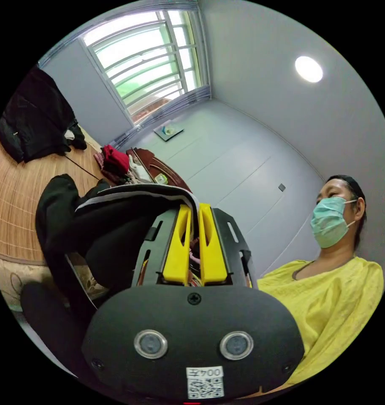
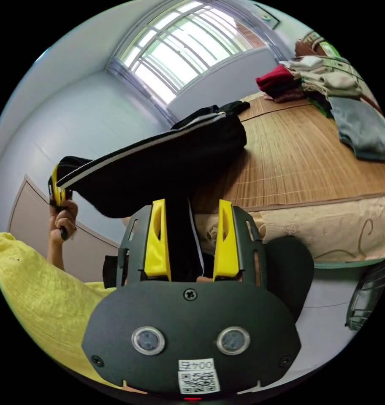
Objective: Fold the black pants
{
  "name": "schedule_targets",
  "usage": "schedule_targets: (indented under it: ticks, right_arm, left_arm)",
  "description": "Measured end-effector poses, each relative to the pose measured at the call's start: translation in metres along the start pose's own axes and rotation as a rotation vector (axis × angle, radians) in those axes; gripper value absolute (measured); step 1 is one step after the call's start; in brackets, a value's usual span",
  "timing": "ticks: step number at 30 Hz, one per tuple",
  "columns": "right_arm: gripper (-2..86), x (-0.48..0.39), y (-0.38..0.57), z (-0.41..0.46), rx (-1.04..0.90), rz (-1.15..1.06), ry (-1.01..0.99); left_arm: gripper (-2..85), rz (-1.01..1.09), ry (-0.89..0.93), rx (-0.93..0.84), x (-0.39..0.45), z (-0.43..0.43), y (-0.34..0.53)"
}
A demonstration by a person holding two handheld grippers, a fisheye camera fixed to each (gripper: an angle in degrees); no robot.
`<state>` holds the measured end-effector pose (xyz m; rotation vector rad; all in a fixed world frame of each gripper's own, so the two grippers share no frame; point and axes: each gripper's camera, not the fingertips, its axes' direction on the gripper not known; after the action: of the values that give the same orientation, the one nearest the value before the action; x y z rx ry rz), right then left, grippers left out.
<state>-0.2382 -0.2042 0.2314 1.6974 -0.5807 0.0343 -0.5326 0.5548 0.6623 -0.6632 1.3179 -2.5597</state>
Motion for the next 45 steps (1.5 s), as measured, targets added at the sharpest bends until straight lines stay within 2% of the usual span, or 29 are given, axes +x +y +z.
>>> schedule_targets:
  ticks: [4, 10, 17, 22, 24, 29, 33, 38, 45]
  right_arm:
    - [17.9, -0.015, -0.003, 0.017, -0.020, -0.001, 0.036]
    - [20.1, -0.034, -0.001, 0.073, -0.128, -0.062, 0.149]
    - [20.0, -0.052, 0.022, 0.134, -0.258, -0.111, 0.255]
    - [20.7, -0.074, 0.038, 0.174, -0.360, -0.218, 0.460]
    - [20.4, -0.077, 0.038, 0.185, -0.421, -0.240, 0.483]
    - [16.3, -0.085, 0.043, 0.200, -0.481, -0.214, 0.297]
    - [6.4, -0.090, 0.049, 0.206, -0.548, -0.187, 0.111]
    - [5.0, -0.123, 0.024, 0.150, -0.332, -0.199, 0.052]
    - [4.8, -0.221, -0.072, -0.008, 0.099, -0.329, 0.050]
  left_arm:
    - [3.9, 0.078, -0.111, 0.050, 0.038, -0.054, 0.013]
    - [4.0, 0.092, -0.127, 0.217, 0.056, -0.116, 0.032]
    - [3.9, 0.078, -0.186, 0.298, 0.059, -0.148, 0.045]
    - [3.9, 0.066, -0.181, 0.312, 0.058, -0.155, 0.048]
    - [3.9, 0.073, -0.196, 0.298, 0.061, -0.154, 0.048]
    - [4.0, 0.069, -0.195, 0.289, 0.065, -0.150, 0.054]
    - [4.0, 0.055, -0.198, 0.294, 0.067, -0.148, 0.058]
    - [3.9, 0.093, -0.194, 0.273, 0.083, -0.143, 0.051]
    - [3.9, 0.212, -0.116, 0.234, 0.128, -0.136, 0.004]
